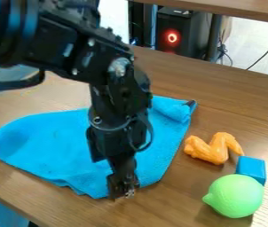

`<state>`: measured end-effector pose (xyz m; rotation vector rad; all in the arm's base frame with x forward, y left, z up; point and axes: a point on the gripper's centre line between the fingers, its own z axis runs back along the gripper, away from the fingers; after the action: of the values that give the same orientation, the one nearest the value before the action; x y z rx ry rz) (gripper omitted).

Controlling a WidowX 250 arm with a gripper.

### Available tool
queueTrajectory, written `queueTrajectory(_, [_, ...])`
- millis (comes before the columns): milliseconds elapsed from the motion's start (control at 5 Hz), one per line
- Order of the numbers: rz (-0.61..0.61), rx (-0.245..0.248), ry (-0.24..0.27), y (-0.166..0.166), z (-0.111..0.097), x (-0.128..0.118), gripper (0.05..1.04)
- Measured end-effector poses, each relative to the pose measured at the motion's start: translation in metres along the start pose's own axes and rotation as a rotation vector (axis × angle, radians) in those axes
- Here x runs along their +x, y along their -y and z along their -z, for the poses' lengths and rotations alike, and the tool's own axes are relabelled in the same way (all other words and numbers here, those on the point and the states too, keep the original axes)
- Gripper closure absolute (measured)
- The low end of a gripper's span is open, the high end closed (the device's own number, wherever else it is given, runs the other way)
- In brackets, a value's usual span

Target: Unfold the cloth from bottom right to top left

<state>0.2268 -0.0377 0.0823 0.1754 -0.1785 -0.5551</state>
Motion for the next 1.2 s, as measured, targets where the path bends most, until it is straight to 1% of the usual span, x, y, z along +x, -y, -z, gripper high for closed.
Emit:
queueTrajectory(200, [0.004,0.000,-0.029,0.002,0.009,0.000,0.131])
queueTrajectory(400, [0.003,-0.007,-0.030,0.004,0.010,-0.001,0.415])
queueTrajectory(600, [-0.002,-0.046,-0.019,0.003,0.007,-0.002,0.706])
queueTrajectory(800, [-0.007,-0.091,-0.011,0.001,0.002,-0.005,0.910])
queueTrajectory(1000, [-0.018,-0.130,0.002,-0.007,-0.004,-0.003,0.999])
queueTrajectory(1200, [-0.083,-0.191,-0.048,-0.033,0.000,0.001,1.009])
